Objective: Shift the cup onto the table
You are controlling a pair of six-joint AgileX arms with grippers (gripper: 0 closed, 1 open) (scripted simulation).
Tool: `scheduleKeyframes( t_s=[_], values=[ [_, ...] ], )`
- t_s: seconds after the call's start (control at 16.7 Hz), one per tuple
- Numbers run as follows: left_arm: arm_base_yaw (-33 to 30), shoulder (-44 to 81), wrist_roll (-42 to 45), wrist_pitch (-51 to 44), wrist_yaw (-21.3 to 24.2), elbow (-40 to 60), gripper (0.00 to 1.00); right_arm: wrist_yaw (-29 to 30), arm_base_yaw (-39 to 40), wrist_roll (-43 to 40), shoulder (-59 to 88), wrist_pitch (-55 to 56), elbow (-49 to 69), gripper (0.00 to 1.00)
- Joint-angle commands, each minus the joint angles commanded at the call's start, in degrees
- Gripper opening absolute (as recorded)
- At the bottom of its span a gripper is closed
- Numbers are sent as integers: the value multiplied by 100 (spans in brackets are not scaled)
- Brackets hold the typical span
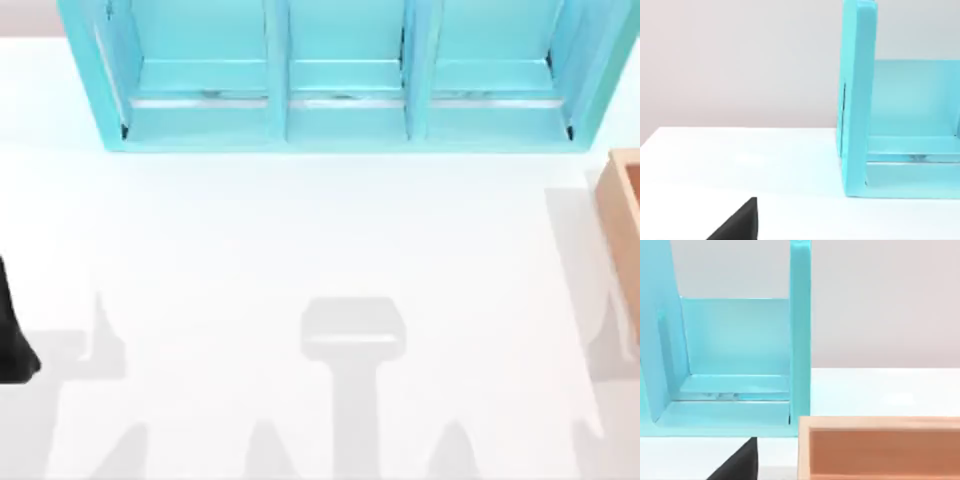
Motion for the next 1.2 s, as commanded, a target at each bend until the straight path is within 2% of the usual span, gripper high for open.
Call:
scheduleKeyframes(
  t_s=[0.24,0.42,1.2],
  values=[
    [0,0,0,0,0,0,100,1,-84,-111,191,-188,191,100],
    [0,0,0,0,0,0,100,-2,-367,-497,924,-883,907,100],
    [0,0,0,0,0,0,100,-13,-2366,-3060,7299,-6053,5746,100]
  ],
)
